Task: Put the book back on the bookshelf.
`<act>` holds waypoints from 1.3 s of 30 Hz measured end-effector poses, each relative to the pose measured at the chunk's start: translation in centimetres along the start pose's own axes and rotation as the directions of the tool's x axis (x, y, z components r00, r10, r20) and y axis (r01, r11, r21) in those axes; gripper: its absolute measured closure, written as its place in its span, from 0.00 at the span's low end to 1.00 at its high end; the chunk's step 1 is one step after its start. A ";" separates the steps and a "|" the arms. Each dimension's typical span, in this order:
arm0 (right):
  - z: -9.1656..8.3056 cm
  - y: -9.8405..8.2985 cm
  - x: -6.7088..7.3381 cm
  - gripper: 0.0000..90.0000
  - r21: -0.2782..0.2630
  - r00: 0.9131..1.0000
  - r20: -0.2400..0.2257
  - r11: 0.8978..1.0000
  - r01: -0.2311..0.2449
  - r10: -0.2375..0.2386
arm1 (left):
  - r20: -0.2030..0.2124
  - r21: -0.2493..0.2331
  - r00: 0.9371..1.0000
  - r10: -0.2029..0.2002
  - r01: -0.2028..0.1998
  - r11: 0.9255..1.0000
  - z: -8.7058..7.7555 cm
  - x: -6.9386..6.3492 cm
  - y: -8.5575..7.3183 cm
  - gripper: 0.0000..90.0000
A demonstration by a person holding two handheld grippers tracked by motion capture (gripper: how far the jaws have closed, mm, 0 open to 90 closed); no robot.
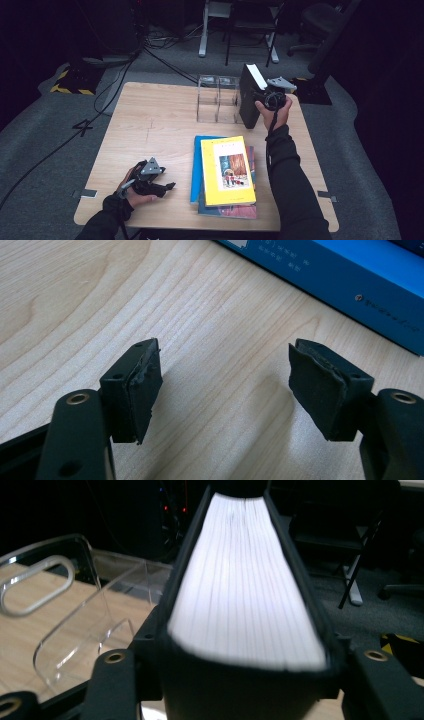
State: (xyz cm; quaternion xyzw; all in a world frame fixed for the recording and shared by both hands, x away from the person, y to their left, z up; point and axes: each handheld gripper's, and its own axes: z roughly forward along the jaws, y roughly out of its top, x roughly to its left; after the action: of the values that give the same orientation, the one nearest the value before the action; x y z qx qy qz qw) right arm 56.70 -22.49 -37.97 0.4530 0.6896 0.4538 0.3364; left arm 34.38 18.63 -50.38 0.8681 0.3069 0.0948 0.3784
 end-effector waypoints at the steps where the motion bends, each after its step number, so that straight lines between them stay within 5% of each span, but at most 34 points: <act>1: -0.2 -0.2 -0.1 0.43 0.015 1.000 -0.006 1.000 0.006 -0.006 | -0.002 0.001 1.000 0.002 -0.002 1.000 0.0 0.0 0.0 0.32; 9: -3.1 -1.2 -0.5 0.40 0.037 0.997 -0.045 0.998 0.059 -0.057 | -0.036 0.015 0.999 0.038 -0.038 0.999 0.1 -0.5 0.1 0.32; 20: -7.3 -3.1 0.1 0.38 0.040 0.987 -0.129 0.994 0.106 -0.100 | -0.040 0.016 0.999 0.032 -0.031 0.999 0.2 -0.4 0.1 0.30; 30: -11.6 -6.0 1.8 0.37 0.070 0.941 -0.293 0.977 0.200 -0.171 | -0.038 0.018 0.999 0.037 -0.036 0.999 0.2 -0.4 0.1 0.30; 39: -14.0 -8.1 3.1 0.32 0.081 0.904 -0.378 0.965 0.248 -0.201 | -0.035 0.020 0.999 0.036 -0.036 0.999 0.3 -0.3 0.2 0.28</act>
State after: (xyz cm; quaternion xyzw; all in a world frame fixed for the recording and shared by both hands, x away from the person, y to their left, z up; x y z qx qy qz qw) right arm 40.71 -25.59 -40.64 0.2982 0.8154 0.4437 0.2220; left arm 34.34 18.15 -50.44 0.8753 0.2988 0.1141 0.3628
